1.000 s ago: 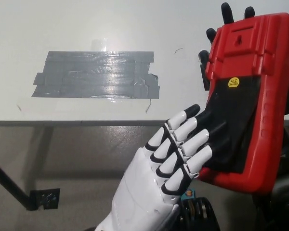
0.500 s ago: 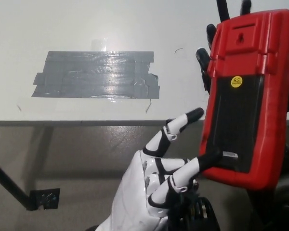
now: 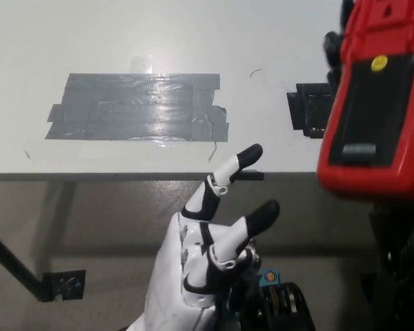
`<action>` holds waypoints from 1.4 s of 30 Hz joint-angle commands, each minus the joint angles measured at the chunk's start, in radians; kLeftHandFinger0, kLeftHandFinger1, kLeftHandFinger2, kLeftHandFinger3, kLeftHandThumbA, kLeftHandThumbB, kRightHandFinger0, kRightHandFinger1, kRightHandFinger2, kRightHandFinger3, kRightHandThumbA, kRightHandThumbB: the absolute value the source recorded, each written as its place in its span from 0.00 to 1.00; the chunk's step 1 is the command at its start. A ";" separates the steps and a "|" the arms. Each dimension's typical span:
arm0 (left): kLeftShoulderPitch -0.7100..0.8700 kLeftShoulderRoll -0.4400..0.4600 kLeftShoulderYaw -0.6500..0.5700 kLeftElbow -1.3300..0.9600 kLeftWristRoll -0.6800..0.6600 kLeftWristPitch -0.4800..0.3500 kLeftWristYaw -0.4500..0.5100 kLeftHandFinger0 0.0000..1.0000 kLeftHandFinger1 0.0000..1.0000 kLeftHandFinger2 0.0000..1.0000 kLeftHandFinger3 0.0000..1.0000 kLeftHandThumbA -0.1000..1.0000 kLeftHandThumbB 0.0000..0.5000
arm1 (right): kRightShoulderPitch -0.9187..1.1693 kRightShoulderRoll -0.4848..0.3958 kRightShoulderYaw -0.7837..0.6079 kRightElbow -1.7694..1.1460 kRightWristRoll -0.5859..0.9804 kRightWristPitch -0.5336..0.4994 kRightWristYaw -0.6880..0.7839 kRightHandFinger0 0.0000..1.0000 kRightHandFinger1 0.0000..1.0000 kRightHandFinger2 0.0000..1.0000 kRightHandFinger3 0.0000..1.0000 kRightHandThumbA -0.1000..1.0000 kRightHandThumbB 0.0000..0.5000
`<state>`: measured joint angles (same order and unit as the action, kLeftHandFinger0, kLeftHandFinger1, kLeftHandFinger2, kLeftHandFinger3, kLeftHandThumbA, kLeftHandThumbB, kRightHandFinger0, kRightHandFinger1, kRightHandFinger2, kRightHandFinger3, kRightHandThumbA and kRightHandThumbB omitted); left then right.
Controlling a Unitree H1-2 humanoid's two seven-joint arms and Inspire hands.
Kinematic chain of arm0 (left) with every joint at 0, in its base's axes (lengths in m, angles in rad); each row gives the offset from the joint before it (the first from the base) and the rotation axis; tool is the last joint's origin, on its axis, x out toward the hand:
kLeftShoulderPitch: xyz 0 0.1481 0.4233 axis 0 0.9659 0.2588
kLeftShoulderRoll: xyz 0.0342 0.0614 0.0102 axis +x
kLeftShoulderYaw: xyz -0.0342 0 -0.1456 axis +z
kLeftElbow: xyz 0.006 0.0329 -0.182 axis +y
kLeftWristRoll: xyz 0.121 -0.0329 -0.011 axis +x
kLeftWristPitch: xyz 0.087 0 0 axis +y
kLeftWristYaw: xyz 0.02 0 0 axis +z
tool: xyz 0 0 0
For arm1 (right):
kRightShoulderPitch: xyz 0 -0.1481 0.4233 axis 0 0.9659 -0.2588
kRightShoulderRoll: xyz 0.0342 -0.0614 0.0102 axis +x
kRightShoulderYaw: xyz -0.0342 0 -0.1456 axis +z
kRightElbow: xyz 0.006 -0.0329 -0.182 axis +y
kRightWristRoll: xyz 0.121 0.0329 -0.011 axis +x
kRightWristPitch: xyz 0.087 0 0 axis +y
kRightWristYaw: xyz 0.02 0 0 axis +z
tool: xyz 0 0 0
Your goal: The robot first picks the multimeter with right hand and then unfolds the black stand on the back of it using left hand
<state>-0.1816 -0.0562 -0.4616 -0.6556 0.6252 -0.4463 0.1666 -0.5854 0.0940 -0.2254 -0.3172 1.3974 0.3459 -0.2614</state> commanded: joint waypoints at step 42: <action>0.203 0.221 0.285 0.327 0.131 0.004 0.060 1.00 1.00 1.00 1.00 1.00 0.75 | -0.685 -0.400 0.603 1.537 -1.220 -0.558 -0.271 0.00 0.27 0.74 0.76 0.00 0.38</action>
<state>0.0088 0.1201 -0.2752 -0.4427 0.6803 -0.4412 0.1633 -1.0029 -0.2023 0.1897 1.1226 0.6315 0.0643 -0.3442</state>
